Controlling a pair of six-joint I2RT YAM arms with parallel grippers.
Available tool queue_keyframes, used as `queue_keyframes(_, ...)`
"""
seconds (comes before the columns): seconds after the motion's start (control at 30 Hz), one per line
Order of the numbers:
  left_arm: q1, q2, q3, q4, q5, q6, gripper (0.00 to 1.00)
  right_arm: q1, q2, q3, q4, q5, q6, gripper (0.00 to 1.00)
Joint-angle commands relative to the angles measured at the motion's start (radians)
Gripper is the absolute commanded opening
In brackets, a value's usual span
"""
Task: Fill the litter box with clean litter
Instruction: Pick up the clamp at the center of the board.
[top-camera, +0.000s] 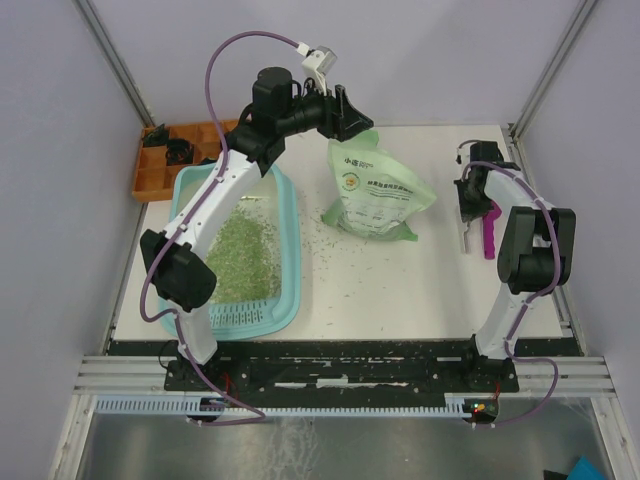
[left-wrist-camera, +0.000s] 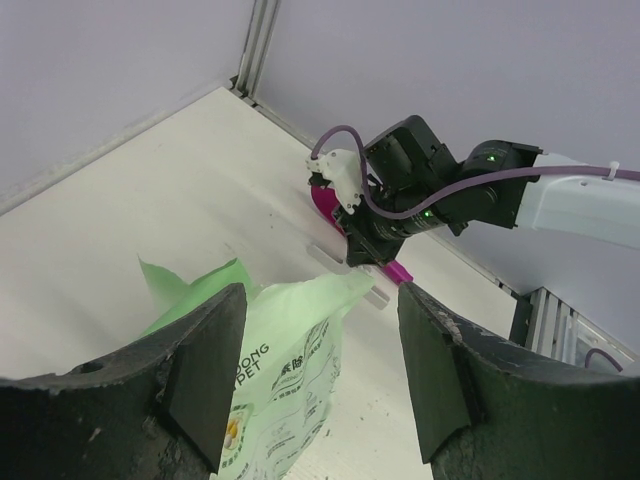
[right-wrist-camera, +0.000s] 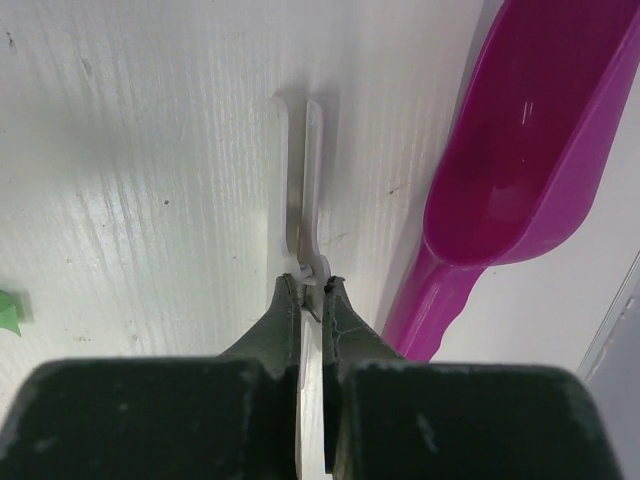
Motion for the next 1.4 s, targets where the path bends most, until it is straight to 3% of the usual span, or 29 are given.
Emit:
queue_keyframes(0.0,-0.005,-0.011,0.040,0.021,0.007,-0.004,0.69,0.001,0.002,0.024,0.025,0.005,0.011,0.02)
queue_keyframes(0.37,-0.004,0.000,0.062,-0.002,0.017,0.004,0.69,0.001,-0.030,0.004,0.024,-0.021,-0.003,0.02)
queue_keyframes(0.57,-0.005,-0.012,0.083,-0.093,0.004,0.107,0.81,0.002,-0.150,-0.008,0.020,-0.063,-0.062,0.02)
queue_keyframes(0.77,-0.003,-0.111,-0.026,-0.105,-0.117,0.203,0.99,-0.007,-0.290,-0.022,0.011,-0.078,-0.156,0.02)
queue_keyframes(0.83,-0.003,-0.140,-0.055,-0.104,-0.131,0.219,1.00,-0.019,-0.329,-0.007,-0.010,-0.098,-0.182,0.02)
queue_keyframes(1.07,-0.003,-0.189,-0.100,-0.110,-0.047,0.320,1.00,-0.069,-0.455,0.035,-0.072,-0.293,-0.344,0.02)
queue_keyframes(1.37,-0.020,-0.177,-0.060,-0.250,0.078,0.578,0.99,-0.107,-0.573,0.040,-0.107,-0.623,-0.508,0.02)
